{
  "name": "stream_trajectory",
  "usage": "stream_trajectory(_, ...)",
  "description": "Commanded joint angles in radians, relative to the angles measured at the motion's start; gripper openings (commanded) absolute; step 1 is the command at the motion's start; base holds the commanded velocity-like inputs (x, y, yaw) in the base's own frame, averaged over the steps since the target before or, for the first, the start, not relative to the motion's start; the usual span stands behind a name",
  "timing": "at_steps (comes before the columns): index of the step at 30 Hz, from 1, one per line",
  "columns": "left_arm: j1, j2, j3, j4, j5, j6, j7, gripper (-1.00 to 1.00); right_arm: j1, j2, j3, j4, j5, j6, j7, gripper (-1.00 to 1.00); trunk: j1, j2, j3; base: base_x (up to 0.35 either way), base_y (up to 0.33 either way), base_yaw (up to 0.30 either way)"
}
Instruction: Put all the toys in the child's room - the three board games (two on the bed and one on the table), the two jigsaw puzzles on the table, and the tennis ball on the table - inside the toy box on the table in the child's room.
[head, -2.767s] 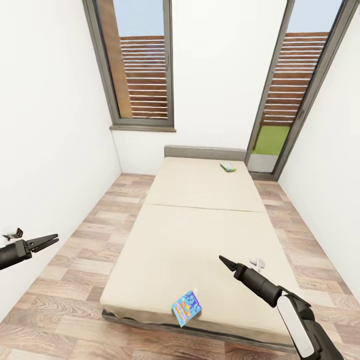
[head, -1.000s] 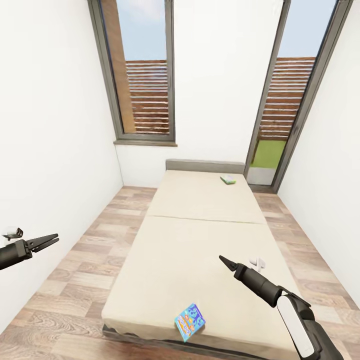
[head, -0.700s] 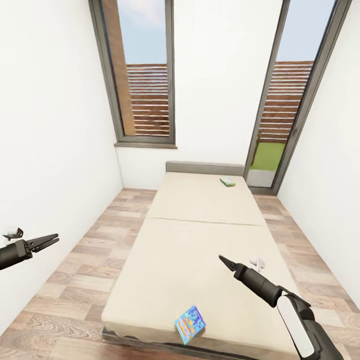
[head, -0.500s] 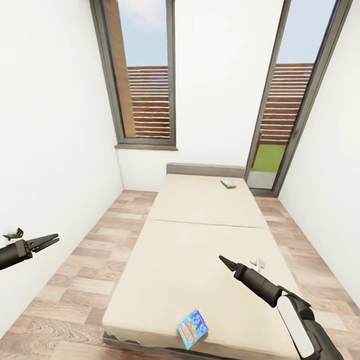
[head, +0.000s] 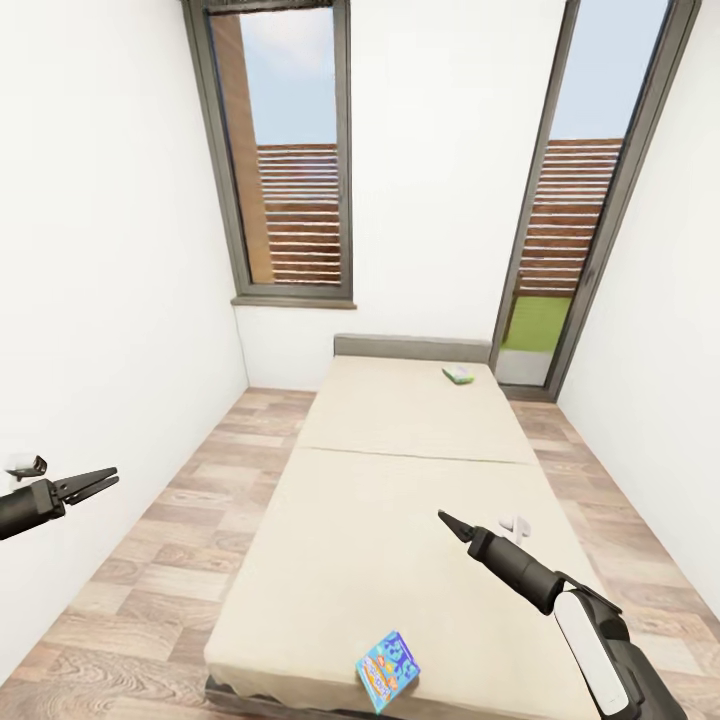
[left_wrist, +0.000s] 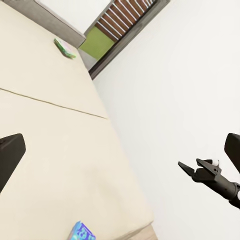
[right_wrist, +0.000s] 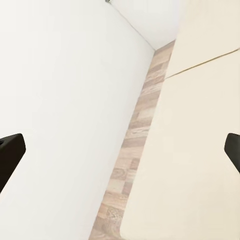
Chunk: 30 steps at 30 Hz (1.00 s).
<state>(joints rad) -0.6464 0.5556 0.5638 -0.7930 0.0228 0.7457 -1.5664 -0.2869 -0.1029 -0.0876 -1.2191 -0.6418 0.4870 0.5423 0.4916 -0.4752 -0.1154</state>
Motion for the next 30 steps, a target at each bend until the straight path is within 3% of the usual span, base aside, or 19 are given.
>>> stream_trajectory(1, -0.001, 0.000, 0.000, 0.001, -0.001, 0.011, -0.004, 1.00, -0.001, 0.000, -0.001, 0.000, -0.007, 0.008, 0.001, 1.00, 0.001, -0.002, 0.000, 0.031, 0.001, 0.000)
stream_trajectory(14, -0.001, 0.000, -0.001, 0.001, -0.001, 0.011, -0.004, 1.00, -0.001, 0.000, -0.001, 0.000, -0.007, 0.008, 0.001, 1.00, 0.001, -0.002, 0.021, 0.097, 0.077, 0.000)
stream_trajectory(30, -0.001, 0.002, 0.001, 0.001, -0.006, 0.016, -0.004, 1.00, 0.000, 0.000, -0.001, 0.000, -0.007, 0.008, 0.001, 1.00, 0.001, -0.002, 0.047, 0.010, 0.008, 0.000)
